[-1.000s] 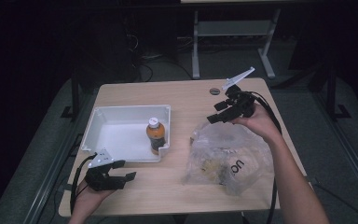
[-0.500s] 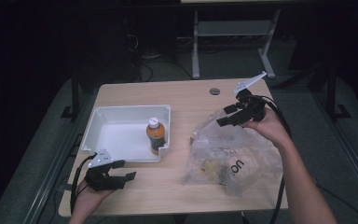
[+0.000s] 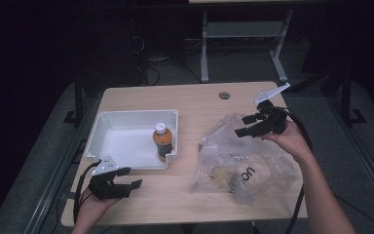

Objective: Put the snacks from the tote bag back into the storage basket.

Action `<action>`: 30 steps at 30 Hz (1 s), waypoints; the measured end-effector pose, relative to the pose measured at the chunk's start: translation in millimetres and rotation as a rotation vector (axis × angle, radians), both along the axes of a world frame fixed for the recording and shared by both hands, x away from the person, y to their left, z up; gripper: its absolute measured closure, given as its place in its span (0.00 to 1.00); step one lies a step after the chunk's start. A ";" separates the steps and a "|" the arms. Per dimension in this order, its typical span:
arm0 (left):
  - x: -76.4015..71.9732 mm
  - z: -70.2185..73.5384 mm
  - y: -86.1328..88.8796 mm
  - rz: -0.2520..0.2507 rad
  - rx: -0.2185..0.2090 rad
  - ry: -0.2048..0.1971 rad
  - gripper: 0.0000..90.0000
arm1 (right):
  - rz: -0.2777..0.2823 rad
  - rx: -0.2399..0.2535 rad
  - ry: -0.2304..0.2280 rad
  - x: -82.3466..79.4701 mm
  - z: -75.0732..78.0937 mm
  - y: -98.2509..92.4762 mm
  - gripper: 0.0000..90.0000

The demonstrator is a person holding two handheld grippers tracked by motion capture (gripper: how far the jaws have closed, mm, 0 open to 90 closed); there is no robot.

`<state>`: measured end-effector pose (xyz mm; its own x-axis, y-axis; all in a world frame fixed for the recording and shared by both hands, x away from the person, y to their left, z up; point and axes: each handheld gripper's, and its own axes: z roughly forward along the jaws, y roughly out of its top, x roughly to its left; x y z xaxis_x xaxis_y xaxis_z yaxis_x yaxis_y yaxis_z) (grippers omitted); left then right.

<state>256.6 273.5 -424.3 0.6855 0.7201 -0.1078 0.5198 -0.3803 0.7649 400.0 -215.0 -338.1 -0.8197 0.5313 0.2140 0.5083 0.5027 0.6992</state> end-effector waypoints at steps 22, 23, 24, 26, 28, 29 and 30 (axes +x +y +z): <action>0.2 -1.5 -2.0 -0.005 0.003 0.003 0.36 | -0.048 0.043 0.014 -23.0 -27.3 -37.7 0.32; 0.2 -1.4 -2.0 -0.004 0.002 0.005 0.36 | -0.047 0.045 0.008 -24.3 -28.3 -39.3 0.32; 0.3 -1.4 -2.0 -0.003 0.001 0.004 0.36 | -0.050 0.043 0.012 -25.7 -28.7 -40.8 0.32; 0.4 -1.7 -1.9 -0.003 -0.001 0.003 0.36 | -0.052 0.047 0.004 -28.7 -30.0 -44.0 0.32; 0.3 -1.8 -2.1 -0.001 -0.002 0.005 0.36 | -0.054 0.048 -0.001 -31.9 -31.5 -46.6 0.32; 0.4 -1.7 -2.2 -0.002 -0.001 0.005 0.36 | -0.056 0.044 -0.001 -33.7 -32.0 -48.1 0.32; 0.3 -1.9 -2.5 -0.001 -0.002 0.006 0.36 | -0.058 0.047 -0.001 -35.7 -32.6 -49.4 0.32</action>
